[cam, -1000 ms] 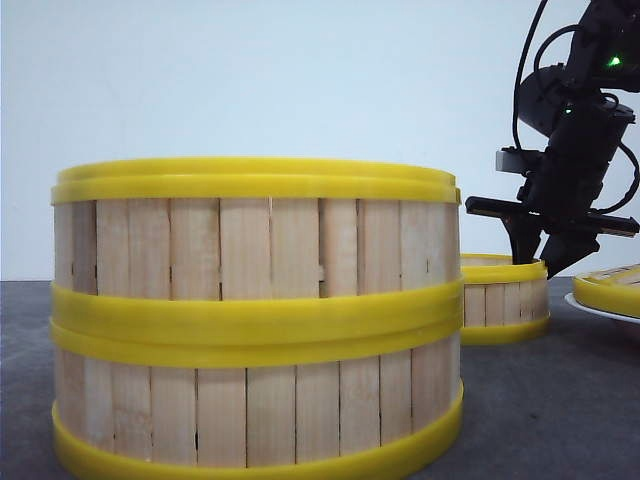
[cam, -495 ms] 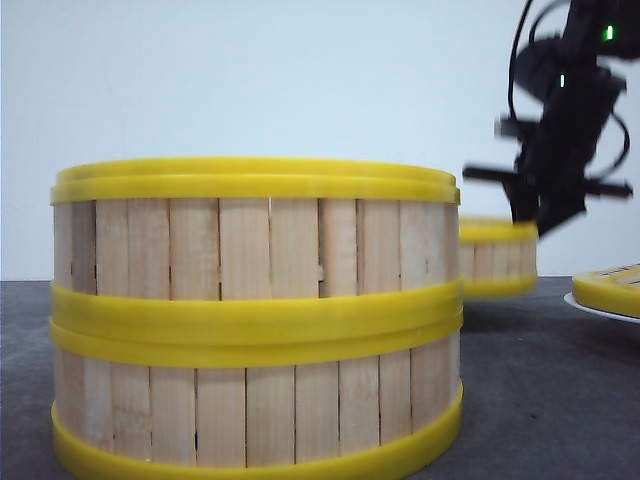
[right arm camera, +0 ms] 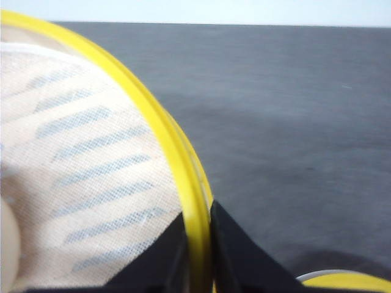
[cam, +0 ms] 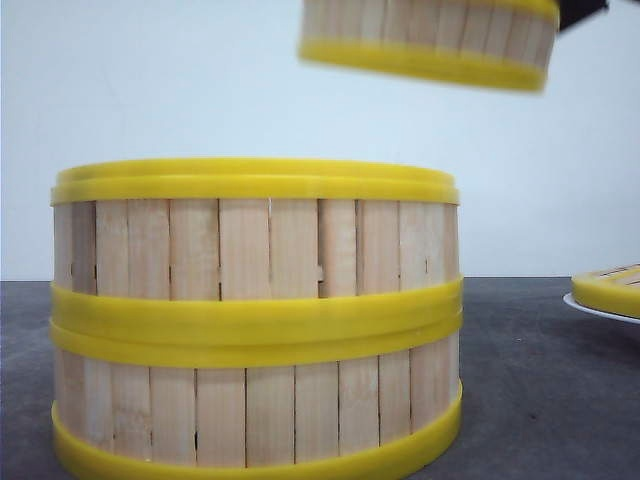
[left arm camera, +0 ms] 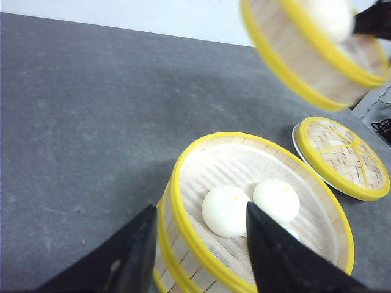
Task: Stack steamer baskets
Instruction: 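Lift the held basket and lower it onto the two-basket stack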
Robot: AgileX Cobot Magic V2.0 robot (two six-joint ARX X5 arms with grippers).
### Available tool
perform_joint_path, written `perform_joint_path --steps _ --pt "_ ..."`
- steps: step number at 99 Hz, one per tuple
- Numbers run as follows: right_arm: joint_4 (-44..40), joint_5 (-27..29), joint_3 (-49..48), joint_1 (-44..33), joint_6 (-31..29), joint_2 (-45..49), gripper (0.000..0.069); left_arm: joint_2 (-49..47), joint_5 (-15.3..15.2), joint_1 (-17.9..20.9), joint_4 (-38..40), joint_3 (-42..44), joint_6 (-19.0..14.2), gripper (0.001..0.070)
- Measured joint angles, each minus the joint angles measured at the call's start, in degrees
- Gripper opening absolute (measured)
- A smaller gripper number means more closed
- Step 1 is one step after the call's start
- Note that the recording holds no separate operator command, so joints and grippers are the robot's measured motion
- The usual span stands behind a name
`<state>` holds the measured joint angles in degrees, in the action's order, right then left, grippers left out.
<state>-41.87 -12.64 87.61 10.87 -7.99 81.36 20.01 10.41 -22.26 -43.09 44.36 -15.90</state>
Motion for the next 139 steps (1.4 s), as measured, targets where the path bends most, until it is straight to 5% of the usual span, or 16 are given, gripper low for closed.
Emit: perform_joint_path --steps 21,73,139 --pt "-5.2 -2.4 0.0 6.8 2.2 -4.2 0.0028 0.0 0.0 0.0 0.0 0.0 0.0 0.0269" --pt "-11.0 0.5 0.0 21.5 6.5 3.1 0.0028 0.0 0.0 0.0 0.1 0.0 0.0 0.0269" --pt "-11.5 3.9 0.0 25.6 8.2 9.4 0.0028 0.0 0.0 0.0 0.0 0.0 0.0 0.0269"
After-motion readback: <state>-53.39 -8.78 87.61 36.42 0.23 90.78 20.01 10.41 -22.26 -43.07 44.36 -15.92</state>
